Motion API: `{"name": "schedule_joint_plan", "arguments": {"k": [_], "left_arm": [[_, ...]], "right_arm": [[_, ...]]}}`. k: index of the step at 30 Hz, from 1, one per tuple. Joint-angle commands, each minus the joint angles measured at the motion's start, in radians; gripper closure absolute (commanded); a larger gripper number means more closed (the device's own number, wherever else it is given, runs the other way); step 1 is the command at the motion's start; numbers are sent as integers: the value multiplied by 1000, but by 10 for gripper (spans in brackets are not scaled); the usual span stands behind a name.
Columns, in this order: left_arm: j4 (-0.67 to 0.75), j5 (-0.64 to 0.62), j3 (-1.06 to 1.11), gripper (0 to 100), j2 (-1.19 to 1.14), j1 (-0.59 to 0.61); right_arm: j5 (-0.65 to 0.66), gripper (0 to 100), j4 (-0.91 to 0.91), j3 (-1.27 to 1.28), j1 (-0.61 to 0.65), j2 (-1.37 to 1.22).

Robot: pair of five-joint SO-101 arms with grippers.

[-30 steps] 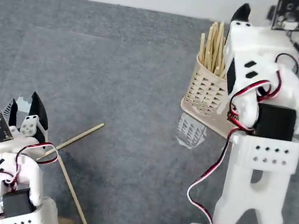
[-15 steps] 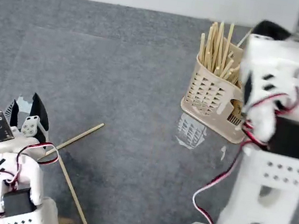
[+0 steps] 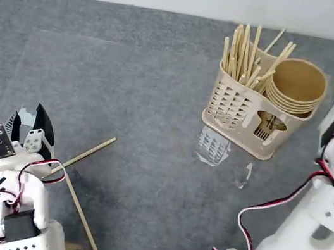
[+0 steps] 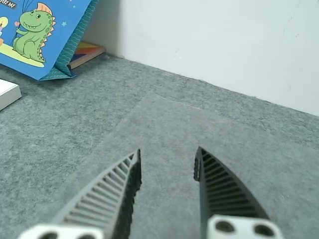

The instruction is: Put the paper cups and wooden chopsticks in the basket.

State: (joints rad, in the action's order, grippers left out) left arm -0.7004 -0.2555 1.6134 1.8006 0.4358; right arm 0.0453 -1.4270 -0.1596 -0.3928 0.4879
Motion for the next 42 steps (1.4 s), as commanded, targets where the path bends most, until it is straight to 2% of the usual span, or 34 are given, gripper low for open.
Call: {"name": "schedule_joint_plan", "arguments": {"k": [1,5,8,13,16,21,27,37,42], "left_arm": [[26,11,-13,826,18,0],[26,9,-21,826,18,0],[20,37,-41,826,15,0],[2,123,-64,826,12,0],[-97,193,-140,826,12,-2],[-276,273,-303,827,12,-3],[-408,397,-331,829,11,-124],[-517,588,-334,830,9,-152],[-562,663,-335,830,9,-152]], "right_arm": [[3,987,-108,-6,-7,30],[3,989,-265,-6,74,30],[-2,989,-363,61,216,38],[-123,990,-277,342,461,59],[-169,990,-142,508,521,61],[-183,990,58,697,539,61],[-184,990,196,836,539,59],[-186,990,394,977,539,59],[-186,990,426,993,532,59]]}}
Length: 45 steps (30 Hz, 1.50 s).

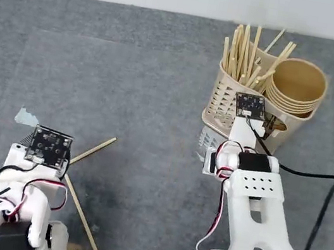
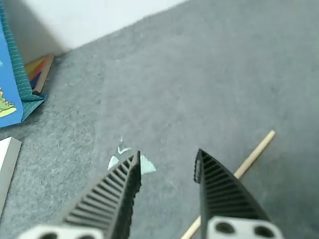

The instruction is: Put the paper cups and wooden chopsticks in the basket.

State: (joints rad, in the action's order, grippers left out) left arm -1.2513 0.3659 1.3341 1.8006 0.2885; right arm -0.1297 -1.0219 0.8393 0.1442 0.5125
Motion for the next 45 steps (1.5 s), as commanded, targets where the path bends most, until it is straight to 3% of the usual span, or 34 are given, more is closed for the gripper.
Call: {"name": "schedule_joint_plan", "arguments": {"k": [1,7,17,20,25,31,45], "left_arm": [[-11,51,-56,830,3,-5],[-9,97,-176,830,-267,-18],[-51,186,-516,827,-964,-193],[-48,262,-585,826,-1132,-222],[-48,341,-727,826,-1444,-219],[-61,350,-909,826,-1797,-221],[-158,385,-1170,836,-2231,-226]], "right_arm": [[-11,990,21,-6,-5,35],[-11,990,21,-2,-5,25],[-11,990,21,3,-5,25],[-11,990,21,3,-5,25],[-11,990,21,3,-5,25],[-11,990,21,5,-5,25],[-9,990,16,5,-7,25]]}}
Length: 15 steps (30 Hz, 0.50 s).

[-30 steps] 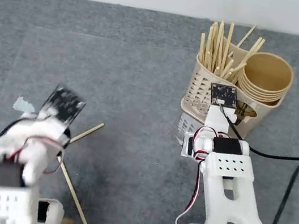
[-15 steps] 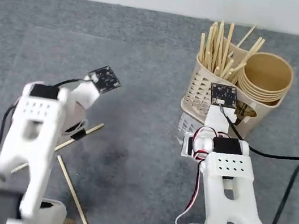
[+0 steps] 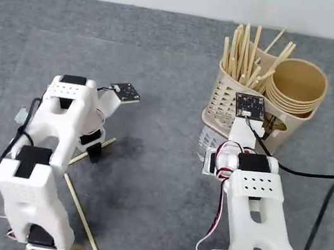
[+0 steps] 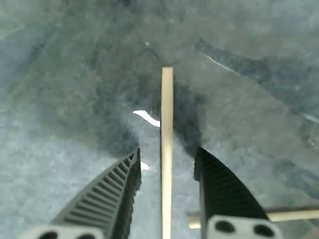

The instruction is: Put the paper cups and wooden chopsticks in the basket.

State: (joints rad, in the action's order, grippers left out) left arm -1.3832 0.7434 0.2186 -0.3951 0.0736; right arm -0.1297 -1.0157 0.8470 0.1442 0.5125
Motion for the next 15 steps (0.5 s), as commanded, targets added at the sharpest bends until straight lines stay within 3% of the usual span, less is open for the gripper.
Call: {"name": "schedule_joint_plan", "arguments": {"k": [1,6,15], "left_arm": [[-54,12,-77,851,-52,-12],[-135,14,-147,992,-135,-66],[-160,8,-151,987,-6,-95]], "right_arm": [[-9,990,10,-3,-7,25],[-9,990,10,-3,-7,25],[-9,990,8,-3,-7,25]]}}
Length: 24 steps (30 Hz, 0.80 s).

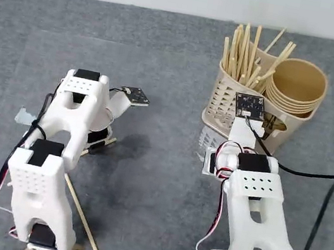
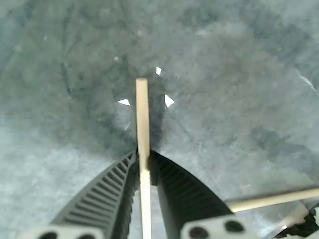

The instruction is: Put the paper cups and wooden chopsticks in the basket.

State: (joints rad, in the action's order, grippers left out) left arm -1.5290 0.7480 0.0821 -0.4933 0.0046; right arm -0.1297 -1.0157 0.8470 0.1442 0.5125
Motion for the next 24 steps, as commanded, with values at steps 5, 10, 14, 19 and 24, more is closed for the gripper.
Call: {"name": "schedule_joint_plan", "arguments": {"k": [5,10,14,19,24], "left_arm": [[-57,-37,-15,987,341,-35],[-61,-121,-93,987,551,-51],[-60,-219,-225,987,615,-81],[-35,-354,-460,987,615,-157],[107,-500,-628,987,615,-258]], "right_arm": [[-9,990,8,-3,-7,25],[-9,990,8,-3,-7,25],[-9,990,7,-3,-7,25],[-9,990,7,-3,-7,25],[-9,990,7,-2,-7,25]]}}
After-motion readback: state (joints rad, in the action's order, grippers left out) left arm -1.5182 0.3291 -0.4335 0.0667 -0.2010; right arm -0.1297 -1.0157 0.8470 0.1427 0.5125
